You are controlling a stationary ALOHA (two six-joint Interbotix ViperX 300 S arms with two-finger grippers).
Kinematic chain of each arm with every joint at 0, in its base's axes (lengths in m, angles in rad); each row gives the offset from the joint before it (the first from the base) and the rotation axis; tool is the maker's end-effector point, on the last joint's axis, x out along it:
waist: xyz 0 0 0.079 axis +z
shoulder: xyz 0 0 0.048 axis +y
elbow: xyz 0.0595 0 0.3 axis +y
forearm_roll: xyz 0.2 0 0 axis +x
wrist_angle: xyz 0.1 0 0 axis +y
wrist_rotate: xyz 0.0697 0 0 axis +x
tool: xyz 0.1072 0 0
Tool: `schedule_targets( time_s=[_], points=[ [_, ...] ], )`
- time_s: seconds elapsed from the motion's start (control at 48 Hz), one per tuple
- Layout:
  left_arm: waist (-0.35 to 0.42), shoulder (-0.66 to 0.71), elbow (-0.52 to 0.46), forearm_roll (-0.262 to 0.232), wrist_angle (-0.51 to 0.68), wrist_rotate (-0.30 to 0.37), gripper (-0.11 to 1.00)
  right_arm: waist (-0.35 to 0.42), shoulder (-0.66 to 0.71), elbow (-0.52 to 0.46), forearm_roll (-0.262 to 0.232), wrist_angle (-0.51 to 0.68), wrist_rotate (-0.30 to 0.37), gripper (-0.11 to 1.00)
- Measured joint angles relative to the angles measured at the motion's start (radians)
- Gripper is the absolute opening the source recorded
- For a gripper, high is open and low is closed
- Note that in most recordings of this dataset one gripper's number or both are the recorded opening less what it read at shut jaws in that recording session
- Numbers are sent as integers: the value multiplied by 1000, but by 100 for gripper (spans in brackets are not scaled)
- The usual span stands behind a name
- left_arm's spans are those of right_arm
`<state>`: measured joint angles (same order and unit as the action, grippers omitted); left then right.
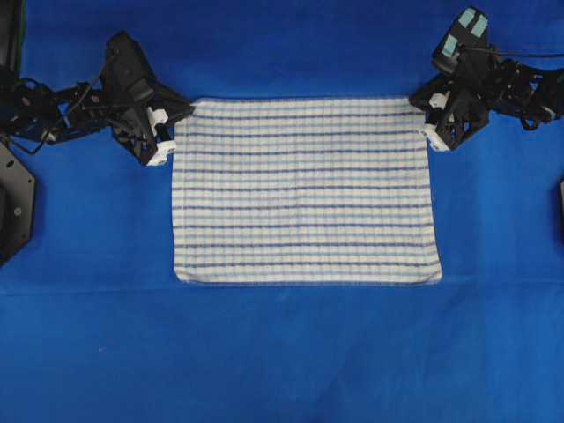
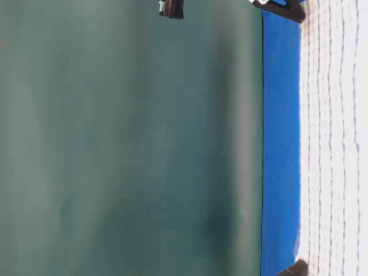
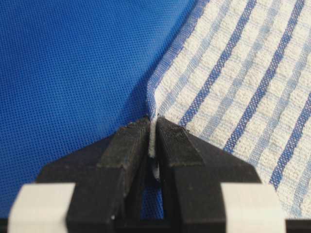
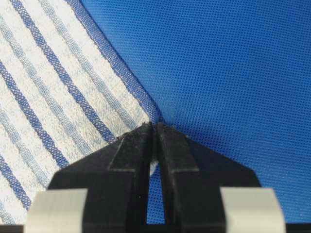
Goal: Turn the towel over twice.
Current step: 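Lift the striped towel by its far corners, raising it upward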
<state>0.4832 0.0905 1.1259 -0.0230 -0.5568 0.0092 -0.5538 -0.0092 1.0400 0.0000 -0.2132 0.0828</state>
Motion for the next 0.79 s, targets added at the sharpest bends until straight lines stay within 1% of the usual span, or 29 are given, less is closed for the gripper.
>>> schedule_targets(
  time_s=[0.229,0.354,0.584,0.709,0.792],
  points=[
    [-3,-5,-2,0,5,2,3,2,-2,0,2,-5,5,5],
    [-3,-48,-2,-2,12,5,3,-3,-32,0,6,-12,5,5],
    [34,-233,-11,-2,94,6,3,-63,-149,0,8,-12,6,5],
    [66,-339,-34,-2,150,6,3,-110,-236,-9,6,-6,-5,5],
    [84,-407,-54,-2,175,20,3,-137,-295,-23,0,12,-14,5]
  ],
)
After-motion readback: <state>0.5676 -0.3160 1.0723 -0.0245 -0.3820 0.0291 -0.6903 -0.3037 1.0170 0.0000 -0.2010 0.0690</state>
